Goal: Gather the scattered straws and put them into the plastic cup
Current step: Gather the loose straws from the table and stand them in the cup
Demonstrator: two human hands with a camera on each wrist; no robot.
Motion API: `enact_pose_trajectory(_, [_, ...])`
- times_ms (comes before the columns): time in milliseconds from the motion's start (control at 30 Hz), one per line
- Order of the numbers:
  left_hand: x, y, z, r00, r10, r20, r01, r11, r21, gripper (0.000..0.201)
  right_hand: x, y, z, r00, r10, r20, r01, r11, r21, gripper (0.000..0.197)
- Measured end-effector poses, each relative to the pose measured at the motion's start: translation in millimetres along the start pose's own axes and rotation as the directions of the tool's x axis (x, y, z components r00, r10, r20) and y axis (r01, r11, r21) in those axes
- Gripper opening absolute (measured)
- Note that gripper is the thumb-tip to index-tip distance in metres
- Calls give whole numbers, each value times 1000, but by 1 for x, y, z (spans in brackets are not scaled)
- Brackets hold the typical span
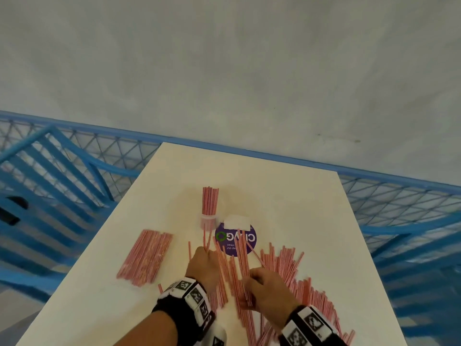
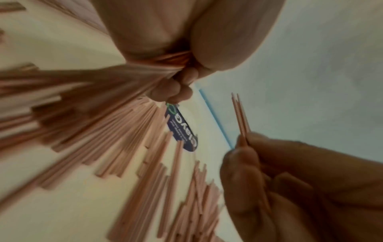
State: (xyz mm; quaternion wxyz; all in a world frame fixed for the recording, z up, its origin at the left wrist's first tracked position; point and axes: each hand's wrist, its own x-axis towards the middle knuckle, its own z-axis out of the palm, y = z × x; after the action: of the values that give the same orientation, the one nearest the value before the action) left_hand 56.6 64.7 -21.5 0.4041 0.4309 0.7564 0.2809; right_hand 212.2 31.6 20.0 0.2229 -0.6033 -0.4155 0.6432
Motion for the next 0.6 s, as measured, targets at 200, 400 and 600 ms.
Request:
enact_pose_trajectory(200, [-19, 35, -8, 991, 111, 78, -85, 955, -284, 64, -18, -20, 23, 973, -231, -5, 226, 958, -176, 15])
enact_pose_trajectory(400, [-21, 43, -17, 989, 127, 79, -91, 930, -356, 40, -28, -21, 25, 946, -323, 18, 309, 887, -344, 8])
enact_pose_trajectory(600, [-37, 56, -43, 941, 306, 142, -276, 941, -197, 43, -44, -51, -13, 898, -438, -40, 352, 772, -529, 13])
